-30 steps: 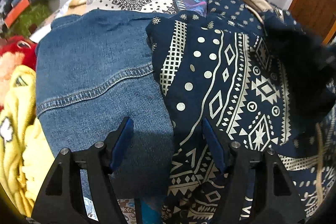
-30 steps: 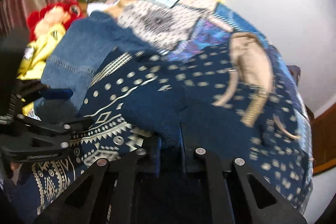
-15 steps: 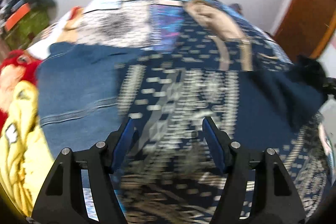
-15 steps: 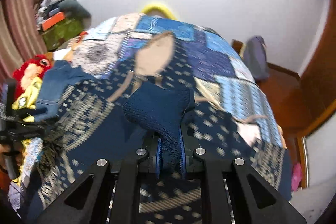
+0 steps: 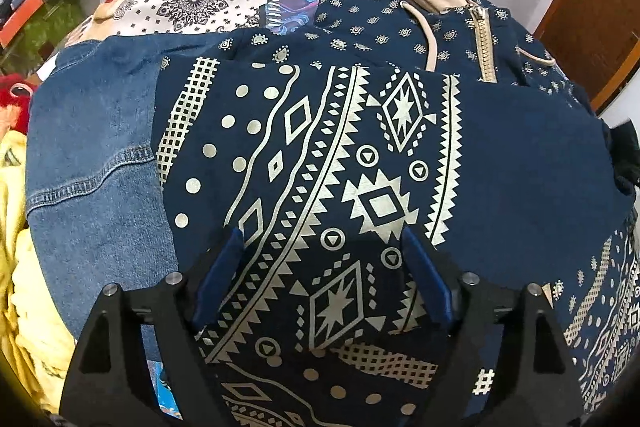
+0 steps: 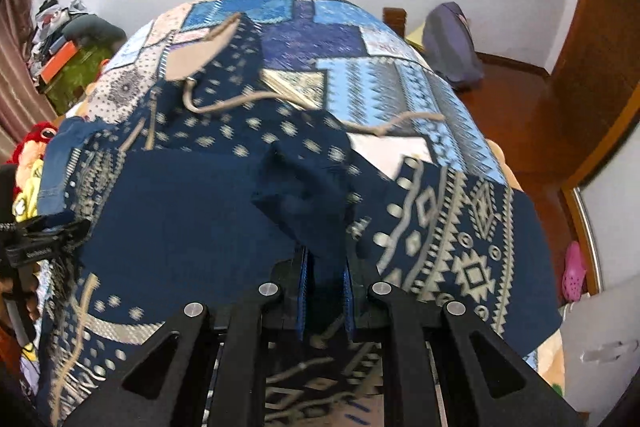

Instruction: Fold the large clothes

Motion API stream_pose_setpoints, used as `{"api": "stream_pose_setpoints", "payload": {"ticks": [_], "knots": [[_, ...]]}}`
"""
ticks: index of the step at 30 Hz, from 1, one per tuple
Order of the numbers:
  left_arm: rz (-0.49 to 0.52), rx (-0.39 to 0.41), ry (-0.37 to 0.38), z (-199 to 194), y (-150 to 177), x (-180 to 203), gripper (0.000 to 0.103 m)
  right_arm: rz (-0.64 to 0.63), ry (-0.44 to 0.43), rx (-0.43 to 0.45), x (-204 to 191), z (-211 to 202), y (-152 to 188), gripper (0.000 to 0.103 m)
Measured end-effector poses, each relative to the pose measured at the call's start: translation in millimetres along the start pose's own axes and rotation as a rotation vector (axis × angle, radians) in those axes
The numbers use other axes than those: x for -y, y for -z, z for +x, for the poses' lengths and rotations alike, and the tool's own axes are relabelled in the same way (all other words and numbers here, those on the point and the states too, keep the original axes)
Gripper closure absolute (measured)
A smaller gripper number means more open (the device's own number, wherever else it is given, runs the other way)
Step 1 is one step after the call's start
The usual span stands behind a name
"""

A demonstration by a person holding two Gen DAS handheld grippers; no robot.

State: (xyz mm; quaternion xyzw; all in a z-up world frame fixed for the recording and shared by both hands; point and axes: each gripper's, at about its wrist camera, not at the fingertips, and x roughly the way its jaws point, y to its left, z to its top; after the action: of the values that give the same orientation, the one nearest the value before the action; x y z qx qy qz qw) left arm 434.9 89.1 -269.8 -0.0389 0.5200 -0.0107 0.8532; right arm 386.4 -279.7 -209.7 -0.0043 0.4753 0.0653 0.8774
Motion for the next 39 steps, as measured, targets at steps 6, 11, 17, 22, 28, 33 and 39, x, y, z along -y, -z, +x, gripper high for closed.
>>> {"api": "stream_pose_setpoints", "payload": {"ticks": [6,11,17,22,28,33,39], "knots": [[-0.004,0.001,-0.011,-2,3,3,0.017,-0.061,0.053,-0.012,7,6,10,0.09],[0.007,0.004,-0.025,1,1,3,0.014,-0.11,0.204,-0.013,9,5,15,0.025],[0.016,0.013,-0.053,-10,2,9,0.016,0.006,0.125,-0.018,45,-16,24,0.007],[0.101,0.075,-0.078,-43,-3,36,0.017,0.135,0.054,0.003,75,-49,31,0.007],[0.207,0.149,-0.037,-71,-17,88,0.016,0.277,0.058,-0.006,122,-70,36,0.007],[0.244,0.131,0.06,-62,-27,128,0.016,0.402,0.045,-0.047,164,-61,51,0.007],[0.279,0.088,0.111,-35,-30,162,0.016,0.61,-0.067,-0.118,202,-25,77,0.007]]}}
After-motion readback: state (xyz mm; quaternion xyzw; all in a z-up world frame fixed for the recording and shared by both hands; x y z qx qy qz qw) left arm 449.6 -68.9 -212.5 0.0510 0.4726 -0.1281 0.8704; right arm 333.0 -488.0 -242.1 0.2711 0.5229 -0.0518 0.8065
